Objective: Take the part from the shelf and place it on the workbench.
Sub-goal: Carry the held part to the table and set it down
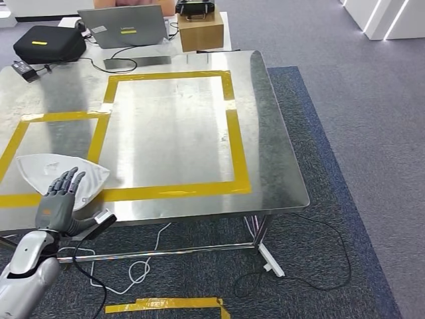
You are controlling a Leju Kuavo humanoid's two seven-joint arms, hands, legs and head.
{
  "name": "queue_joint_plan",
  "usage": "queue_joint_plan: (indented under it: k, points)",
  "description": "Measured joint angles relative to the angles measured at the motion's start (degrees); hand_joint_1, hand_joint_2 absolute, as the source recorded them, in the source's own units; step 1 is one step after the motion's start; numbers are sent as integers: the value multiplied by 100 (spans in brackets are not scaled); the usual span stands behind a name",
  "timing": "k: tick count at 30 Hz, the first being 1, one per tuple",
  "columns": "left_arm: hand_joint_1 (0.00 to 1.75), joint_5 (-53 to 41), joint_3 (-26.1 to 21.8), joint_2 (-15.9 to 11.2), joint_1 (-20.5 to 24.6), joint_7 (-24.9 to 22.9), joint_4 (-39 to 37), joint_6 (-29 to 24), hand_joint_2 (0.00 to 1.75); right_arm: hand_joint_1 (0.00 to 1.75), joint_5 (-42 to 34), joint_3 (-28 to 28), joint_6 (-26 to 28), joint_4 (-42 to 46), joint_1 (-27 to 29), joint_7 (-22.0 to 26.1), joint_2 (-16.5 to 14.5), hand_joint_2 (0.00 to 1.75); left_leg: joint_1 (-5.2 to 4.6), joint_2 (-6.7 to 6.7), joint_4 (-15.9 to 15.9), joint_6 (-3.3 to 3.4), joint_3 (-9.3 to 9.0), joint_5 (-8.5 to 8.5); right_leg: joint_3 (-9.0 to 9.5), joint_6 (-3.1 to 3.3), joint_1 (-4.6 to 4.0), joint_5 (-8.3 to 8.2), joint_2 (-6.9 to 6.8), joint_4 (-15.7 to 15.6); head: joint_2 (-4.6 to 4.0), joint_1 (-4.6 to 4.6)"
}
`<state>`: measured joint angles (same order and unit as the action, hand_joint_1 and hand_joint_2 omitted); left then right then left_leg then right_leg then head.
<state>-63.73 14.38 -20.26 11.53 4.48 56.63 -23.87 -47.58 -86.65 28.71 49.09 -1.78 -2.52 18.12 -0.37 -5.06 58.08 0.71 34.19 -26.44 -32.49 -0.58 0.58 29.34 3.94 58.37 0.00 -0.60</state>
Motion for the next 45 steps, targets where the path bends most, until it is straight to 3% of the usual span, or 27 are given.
queue_joint_plan:
  k: [28,45]
  points:
    - [0,423,-50,54,-57,245,29,-357,0,0,179,1,49,47,5,-94,39,0,0,0,0,1,0,-2,-1,0,1,0,0,-1,0,-1]
    - [0,631,-6,273,-477,309,809,-301,0,0,143,1,366,499,19,-246,215,0,0,0,0,4,0,-5,1,-2,2,1,-1,-8,-1,-2]
